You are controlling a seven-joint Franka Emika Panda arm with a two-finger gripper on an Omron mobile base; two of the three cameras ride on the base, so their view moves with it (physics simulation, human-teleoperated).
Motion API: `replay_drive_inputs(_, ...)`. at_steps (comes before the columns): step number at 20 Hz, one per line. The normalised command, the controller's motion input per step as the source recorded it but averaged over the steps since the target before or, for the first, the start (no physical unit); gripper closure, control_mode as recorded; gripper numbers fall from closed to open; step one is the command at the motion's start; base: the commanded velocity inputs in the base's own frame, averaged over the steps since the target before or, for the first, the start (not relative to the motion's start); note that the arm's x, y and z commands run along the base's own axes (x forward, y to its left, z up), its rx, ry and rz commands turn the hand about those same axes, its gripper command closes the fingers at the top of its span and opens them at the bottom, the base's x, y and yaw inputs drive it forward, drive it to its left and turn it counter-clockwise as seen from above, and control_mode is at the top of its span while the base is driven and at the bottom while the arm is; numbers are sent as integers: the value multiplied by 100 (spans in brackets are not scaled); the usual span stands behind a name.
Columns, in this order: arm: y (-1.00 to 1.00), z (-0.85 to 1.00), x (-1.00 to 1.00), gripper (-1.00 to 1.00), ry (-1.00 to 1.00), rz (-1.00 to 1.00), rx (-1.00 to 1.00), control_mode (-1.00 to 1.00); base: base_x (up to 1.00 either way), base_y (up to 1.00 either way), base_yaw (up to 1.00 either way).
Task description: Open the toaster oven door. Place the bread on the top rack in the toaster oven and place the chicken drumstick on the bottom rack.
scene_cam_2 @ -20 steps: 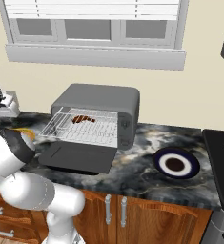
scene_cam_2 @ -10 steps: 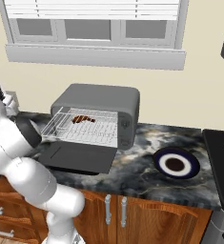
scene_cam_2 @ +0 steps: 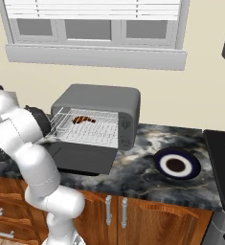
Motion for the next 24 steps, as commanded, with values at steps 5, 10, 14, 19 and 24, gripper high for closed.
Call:
replay_drive_inputs(5, 22, -14, 8, -100, 0, 0, -1, -100, 0, 0, 0)
replay_drive_inputs(10, 9, -5, 19, -100, 2, 0, -1, -100, 0, 0, 0)
replay_drive_inputs(14, 0, -12, 17, -100, 5, 0, -4, -100, 0, 0, 0)
replay_drive_inputs(19, 0, -19, 8, -100, 4, 0, -7, -100, 0, 0, 0)
replay_drive_inputs(24, 0, -18, 2, -100, 1, 0, -5, -100, 0, 0, 0)
